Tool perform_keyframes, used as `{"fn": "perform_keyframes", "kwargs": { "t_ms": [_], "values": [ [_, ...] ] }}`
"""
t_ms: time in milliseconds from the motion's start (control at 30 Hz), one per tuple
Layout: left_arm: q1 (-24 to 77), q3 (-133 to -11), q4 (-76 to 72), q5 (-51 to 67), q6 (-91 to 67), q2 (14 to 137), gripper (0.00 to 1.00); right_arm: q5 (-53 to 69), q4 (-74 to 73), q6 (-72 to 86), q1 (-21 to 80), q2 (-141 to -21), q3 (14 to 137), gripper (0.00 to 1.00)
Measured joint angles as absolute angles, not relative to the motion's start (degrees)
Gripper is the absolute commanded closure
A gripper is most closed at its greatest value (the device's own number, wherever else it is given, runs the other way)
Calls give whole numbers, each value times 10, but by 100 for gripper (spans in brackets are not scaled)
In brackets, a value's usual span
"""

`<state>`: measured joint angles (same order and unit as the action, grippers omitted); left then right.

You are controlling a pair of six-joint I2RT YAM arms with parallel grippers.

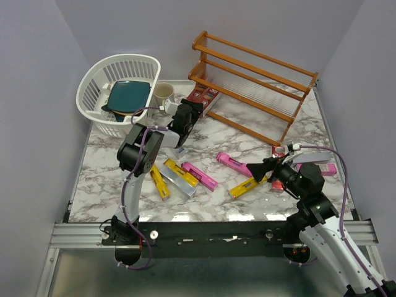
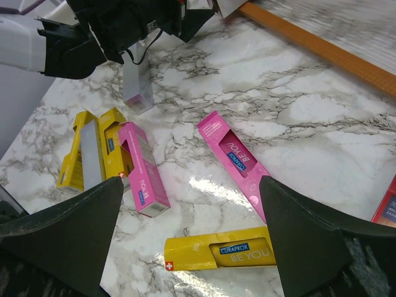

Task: Place and organize the toothpastes onto the shelf
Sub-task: Adjust the toothpaste on the shelf.

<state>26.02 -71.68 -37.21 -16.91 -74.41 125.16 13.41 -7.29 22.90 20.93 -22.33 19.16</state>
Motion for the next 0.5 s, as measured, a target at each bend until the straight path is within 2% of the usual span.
{"fn": "perform_keyframes", "kwargs": {
  "t_ms": [400, 500],
  "values": [
    [259, -728, -376, -169, -753, 1272, 30, 134, -72, 229, 210, -223, 191, 0],
    [259, -728, -377, -169, -753, 1277, 39, 134, -72, 229, 210, -223, 191, 0]
  ]
}}
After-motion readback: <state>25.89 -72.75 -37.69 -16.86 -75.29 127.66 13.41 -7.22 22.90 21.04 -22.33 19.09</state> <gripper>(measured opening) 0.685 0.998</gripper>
